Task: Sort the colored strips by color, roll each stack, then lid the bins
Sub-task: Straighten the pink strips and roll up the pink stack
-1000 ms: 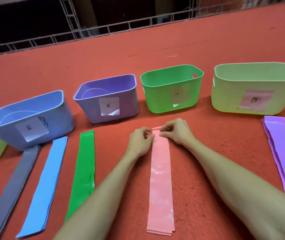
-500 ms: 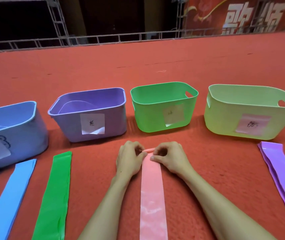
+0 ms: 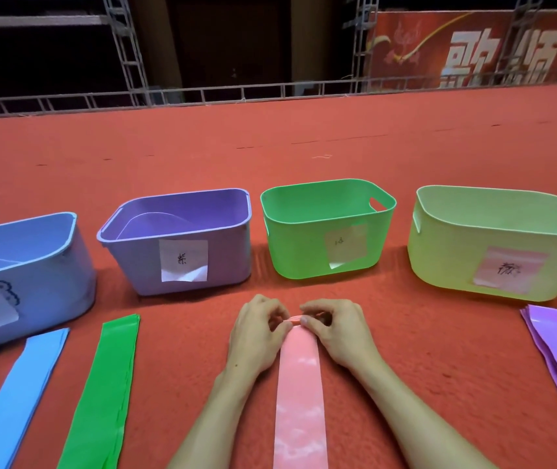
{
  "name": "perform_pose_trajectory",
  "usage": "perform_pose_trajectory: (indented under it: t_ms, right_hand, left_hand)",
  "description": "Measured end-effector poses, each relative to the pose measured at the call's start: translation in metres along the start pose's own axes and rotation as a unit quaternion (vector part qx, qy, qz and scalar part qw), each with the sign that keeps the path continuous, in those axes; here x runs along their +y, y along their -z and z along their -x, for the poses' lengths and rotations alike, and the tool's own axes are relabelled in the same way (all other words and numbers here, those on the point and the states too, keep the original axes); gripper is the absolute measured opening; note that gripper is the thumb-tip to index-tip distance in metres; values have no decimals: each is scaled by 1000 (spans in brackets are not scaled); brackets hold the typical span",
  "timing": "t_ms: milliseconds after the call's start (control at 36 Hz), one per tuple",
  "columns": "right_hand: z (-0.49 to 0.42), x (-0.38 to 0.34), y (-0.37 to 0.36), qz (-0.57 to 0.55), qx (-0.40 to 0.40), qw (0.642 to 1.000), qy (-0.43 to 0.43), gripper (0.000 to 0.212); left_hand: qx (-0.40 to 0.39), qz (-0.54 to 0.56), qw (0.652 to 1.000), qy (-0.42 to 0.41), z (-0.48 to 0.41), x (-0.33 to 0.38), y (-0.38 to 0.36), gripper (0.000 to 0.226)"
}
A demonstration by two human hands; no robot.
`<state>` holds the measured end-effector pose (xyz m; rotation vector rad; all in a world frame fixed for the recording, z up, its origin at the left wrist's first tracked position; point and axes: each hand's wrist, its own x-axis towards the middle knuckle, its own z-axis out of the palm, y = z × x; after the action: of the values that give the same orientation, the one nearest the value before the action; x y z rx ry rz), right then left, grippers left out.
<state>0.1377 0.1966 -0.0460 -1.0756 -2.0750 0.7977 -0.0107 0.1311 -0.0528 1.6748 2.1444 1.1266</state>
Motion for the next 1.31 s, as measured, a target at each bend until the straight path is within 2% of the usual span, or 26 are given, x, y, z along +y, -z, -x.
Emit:
perform_pose_trajectory:
  t_ms: [194, 444, 806, 1028, 1222, 1306]
  right_hand:
    - [0, 1, 0, 36, -12, 999, 20, 3]
    - [-1, -1, 1, 35, -22, 999, 9, 5]
    - [1, -5, 4, 31, -39, 999, -4, 7]
    - [0, -7, 4, 33, -46, 998, -15, 9]
    - [0, -8, 4, 32, -52, 998, -29, 8]
    - [0, -8, 5, 29, -42, 998, -35, 8]
  left_hand:
    - [12, 21, 1000, 5, 1, 2, 1, 15]
    - [7, 33, 999, 26, 1, 6, 4, 12]
    - [12, 41, 998, 46, -2, 0, 1, 19]
    - [-26, 4, 999, 18, -3, -2, 1, 4]
    - [-46, -12, 999, 5, -2, -3, 2, 6]
    - [-40, -8, 999, 3, -1, -1, 1, 15]
